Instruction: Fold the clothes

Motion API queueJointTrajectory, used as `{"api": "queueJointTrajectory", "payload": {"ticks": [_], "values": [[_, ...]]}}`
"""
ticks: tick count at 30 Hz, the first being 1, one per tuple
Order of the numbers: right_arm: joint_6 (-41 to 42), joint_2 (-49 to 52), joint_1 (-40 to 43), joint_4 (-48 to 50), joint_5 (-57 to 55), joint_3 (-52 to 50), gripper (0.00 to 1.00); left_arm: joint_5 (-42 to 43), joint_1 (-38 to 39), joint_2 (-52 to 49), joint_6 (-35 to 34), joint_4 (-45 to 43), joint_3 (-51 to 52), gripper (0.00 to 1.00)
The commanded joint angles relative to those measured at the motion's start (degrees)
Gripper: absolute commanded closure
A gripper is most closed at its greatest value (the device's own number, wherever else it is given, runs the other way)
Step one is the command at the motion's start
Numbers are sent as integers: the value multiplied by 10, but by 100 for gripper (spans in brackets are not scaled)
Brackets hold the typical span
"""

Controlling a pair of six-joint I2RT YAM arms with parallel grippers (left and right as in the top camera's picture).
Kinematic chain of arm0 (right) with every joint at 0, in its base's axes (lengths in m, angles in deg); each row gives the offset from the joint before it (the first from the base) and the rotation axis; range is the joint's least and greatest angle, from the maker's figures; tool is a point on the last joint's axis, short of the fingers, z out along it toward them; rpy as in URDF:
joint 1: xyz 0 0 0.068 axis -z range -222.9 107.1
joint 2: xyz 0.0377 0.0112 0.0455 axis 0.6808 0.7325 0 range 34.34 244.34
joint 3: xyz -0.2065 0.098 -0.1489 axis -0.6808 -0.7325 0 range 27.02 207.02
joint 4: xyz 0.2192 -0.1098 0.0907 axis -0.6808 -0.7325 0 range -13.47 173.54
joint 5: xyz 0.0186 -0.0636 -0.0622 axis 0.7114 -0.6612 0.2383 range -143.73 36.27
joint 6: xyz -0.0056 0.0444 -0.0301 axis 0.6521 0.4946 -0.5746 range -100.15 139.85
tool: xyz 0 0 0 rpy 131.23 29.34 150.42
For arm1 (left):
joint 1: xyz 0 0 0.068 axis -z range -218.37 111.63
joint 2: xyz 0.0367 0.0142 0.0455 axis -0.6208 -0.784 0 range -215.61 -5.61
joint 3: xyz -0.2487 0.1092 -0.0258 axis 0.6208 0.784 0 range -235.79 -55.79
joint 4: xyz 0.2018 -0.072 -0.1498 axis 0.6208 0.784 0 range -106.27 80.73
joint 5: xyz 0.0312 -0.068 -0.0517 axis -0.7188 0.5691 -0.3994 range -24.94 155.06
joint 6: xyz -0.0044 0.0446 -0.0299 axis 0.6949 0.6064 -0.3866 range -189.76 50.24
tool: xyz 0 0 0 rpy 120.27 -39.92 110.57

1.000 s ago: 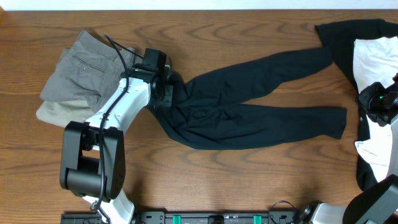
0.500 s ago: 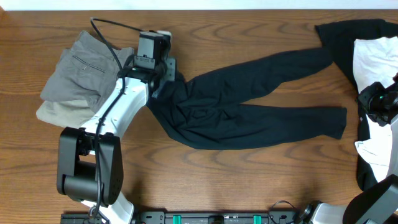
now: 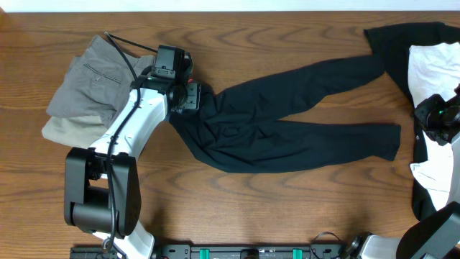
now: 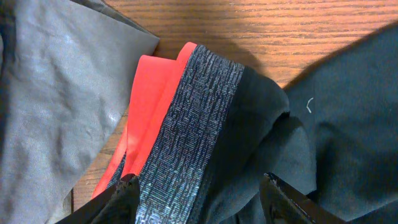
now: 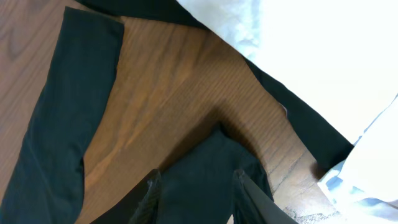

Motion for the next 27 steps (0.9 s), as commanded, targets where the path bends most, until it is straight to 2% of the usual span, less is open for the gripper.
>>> {"api": "queueJointTrajectory", "payload": {"ticks": [1, 4, 5, 6, 8, 10, 15, 19, 24, 27], "values": [[-7, 3, -12, 1, 2, -4, 65, 16, 1, -18, 6, 2, 12, 36], [-7, 3, -12, -3, 2, -4, 63, 18, 1, -50, 16, -6, 12, 37], [-7, 3, -12, -4, 2, -4, 63, 18, 1, -59, 17, -13, 12, 42], [-7, 3, -12, -4, 2, -4, 62, 18, 1, -64, 17, -19, 12, 49], [-7, 3, -12, -4, 2, -4, 62, 18, 1, -66, 17, -30, 11, 76], [-7, 3, -12, -4, 2, -4, 62, 18, 2, -57, 17, -31, 2, 94], [-7, 3, -12, -2, 2, -4, 62, 18, 2, -12, 20, -34, -29, 94], [-7, 3, -12, -1, 2, -4, 62, 12, -1, 23, 26, -111, -35, 94], [-7, 3, -12, -1, 2, -4, 62, 4, -1, 0, 28, -198, -35, 94], [-7, 3, -12, -1, 2, -4, 61, -50, -2, -42, 28, -226, -35, 94]]}}
